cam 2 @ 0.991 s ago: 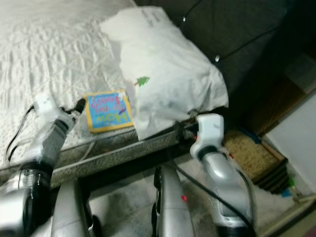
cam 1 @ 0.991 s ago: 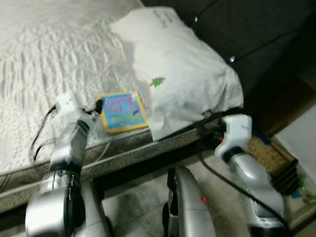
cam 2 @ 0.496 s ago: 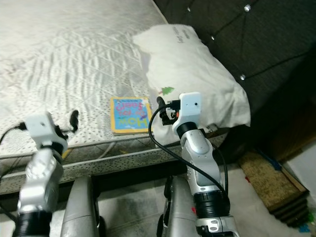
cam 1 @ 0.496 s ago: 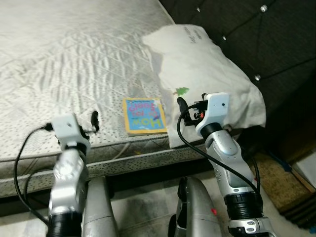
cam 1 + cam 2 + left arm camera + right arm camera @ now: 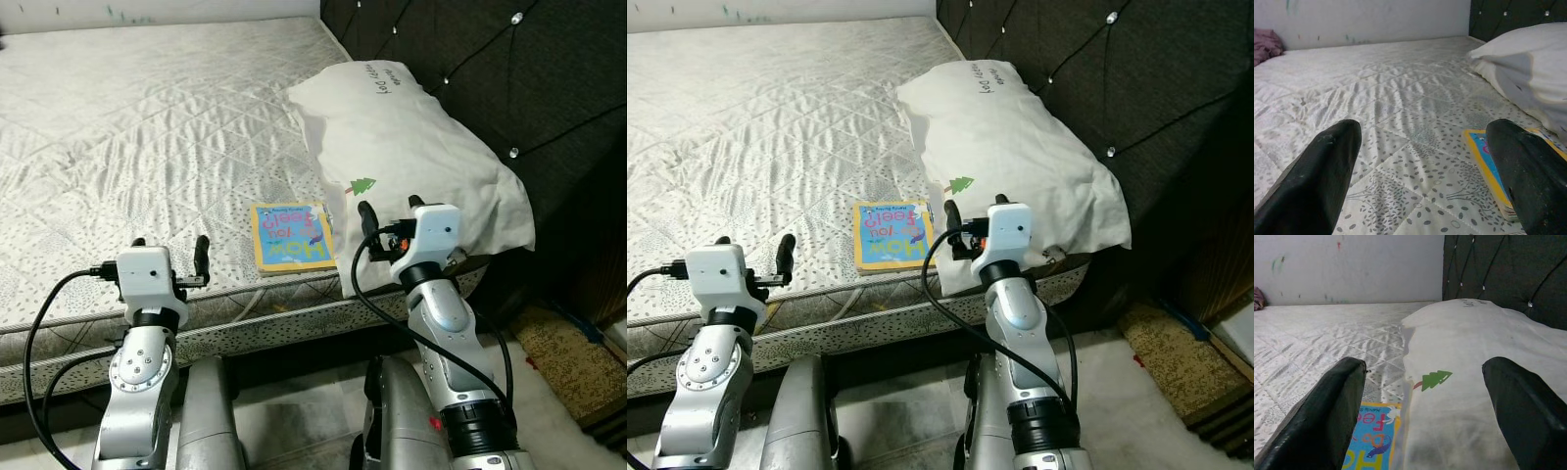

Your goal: Clean up the room

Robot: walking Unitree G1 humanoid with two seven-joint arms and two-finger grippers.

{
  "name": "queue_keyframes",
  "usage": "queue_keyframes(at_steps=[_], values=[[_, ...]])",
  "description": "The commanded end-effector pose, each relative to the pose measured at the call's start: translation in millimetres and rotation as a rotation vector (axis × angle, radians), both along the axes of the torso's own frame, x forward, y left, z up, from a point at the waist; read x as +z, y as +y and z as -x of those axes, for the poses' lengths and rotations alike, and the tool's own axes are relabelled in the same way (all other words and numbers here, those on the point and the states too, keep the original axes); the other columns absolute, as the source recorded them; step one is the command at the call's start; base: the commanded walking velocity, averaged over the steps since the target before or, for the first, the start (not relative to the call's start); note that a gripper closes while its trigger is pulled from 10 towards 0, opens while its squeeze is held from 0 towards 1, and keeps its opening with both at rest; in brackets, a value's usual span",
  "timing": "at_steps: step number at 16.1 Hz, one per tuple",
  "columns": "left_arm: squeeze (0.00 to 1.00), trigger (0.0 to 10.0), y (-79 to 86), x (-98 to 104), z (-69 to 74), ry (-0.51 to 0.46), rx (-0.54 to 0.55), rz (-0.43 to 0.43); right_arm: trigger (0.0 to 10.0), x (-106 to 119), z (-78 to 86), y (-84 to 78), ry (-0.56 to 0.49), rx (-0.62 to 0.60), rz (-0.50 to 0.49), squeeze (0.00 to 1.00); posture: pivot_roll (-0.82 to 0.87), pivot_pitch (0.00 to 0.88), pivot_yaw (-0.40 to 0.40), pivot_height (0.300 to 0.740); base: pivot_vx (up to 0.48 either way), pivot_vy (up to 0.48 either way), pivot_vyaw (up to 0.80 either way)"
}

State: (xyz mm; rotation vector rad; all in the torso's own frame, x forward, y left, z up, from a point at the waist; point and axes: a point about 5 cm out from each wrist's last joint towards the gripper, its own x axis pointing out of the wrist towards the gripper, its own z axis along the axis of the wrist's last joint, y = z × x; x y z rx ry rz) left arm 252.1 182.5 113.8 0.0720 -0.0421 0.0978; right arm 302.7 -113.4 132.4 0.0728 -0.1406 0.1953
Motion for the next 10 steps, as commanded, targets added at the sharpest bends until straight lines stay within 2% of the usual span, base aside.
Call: queue_keyframes(at_steps=[1, 4, 7, 10], values=[[0.00, 10.0, -1.0, 5.8, -0.9, -0.012, -0.015, -0.005, 10.0, 5.1, -1.2, 1.4, -0.021, 0.014, -0.020, 0.00, 0.06, 0.000, -0.002, 0.566, 0.000, 0.000, 0.00], [0.00, 10.0, -3.7, 8.0, -4.3, -0.007, -0.022, 0.027, 10.0, 1.3, 1.6, 0.0, -0.001, 0.015, -0.056, 0.00, 0.05, 0.000, 0.006, 0.593, 0.000, 0.000, 0.00], [0.00, 10.0, -8.6, 10.6, -5.6, -0.007, -0.073, 0.045, 10.0, 0.4, 7.0, 1.3, 0.007, 0.023, -0.070, 0.00, 0.05, 0.000, 0.015, 0.614, 0.000, 0.000, -0.41], [0.00, 10.0, -9.0, 13.1, -5.9, -0.011, -0.069, 0.042, 10.0, 0.1, 9.3, 0.7, 0.013, 0.026, -0.078, 0.00, 0.04, 0.000, 0.012, 0.640, 0.000, 0.000, -0.41]])
